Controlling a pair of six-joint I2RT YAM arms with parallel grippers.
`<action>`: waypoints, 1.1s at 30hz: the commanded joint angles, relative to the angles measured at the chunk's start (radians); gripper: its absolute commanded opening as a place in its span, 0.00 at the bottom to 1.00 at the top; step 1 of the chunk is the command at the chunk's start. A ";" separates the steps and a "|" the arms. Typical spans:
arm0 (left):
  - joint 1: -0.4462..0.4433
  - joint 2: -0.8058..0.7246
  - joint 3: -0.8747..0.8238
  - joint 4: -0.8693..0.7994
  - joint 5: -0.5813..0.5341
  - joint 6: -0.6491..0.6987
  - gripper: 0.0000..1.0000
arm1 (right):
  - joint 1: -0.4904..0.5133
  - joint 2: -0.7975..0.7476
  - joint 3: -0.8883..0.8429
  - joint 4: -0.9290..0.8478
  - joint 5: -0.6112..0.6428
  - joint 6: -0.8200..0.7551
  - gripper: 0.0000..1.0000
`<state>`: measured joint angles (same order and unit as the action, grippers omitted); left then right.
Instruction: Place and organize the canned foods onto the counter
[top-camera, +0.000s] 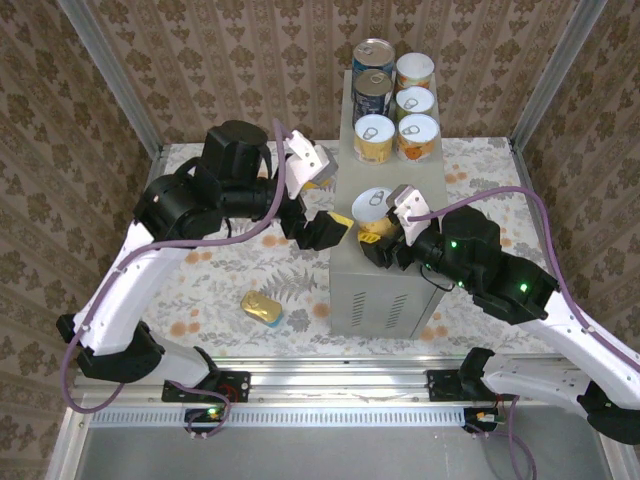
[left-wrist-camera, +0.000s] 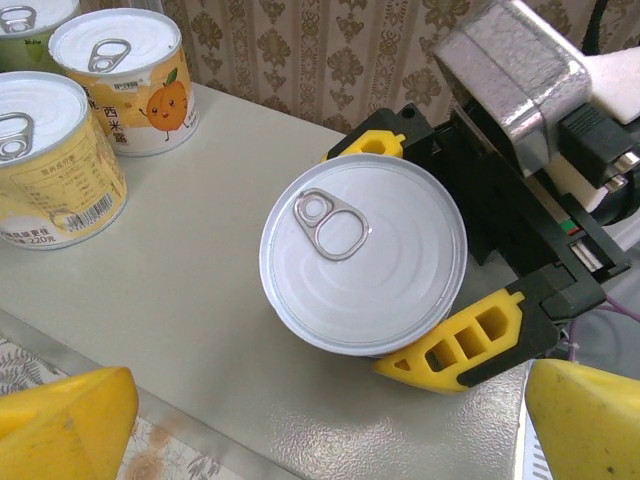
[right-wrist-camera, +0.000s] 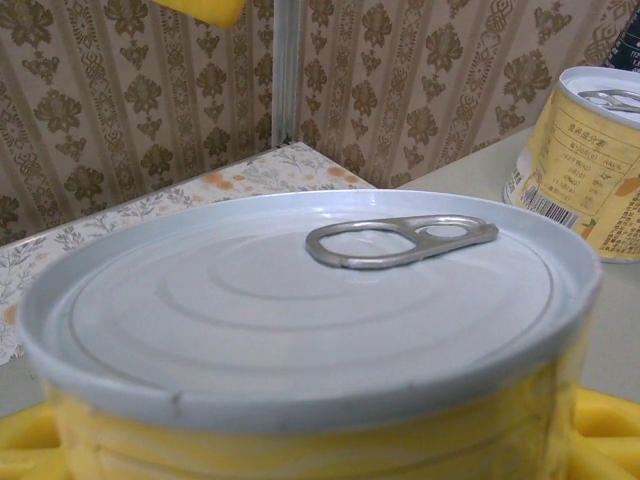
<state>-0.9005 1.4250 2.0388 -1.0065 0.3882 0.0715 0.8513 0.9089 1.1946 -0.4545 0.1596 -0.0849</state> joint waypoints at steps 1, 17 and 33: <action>0.011 -0.012 -0.015 0.034 -0.014 -0.018 1.00 | -0.004 -0.004 -0.001 -0.060 0.013 0.017 0.72; 0.018 -0.047 -0.116 0.089 -0.009 -0.038 1.00 | -0.005 -0.011 0.013 -0.077 0.023 0.013 0.82; 0.023 -0.077 -0.209 0.148 -0.001 -0.024 1.00 | -0.005 -0.064 0.107 -0.201 -0.004 0.036 1.00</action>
<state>-0.8875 1.3788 1.8492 -0.9020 0.3775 0.0525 0.8486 0.8783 1.2434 -0.5934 0.1650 -0.0635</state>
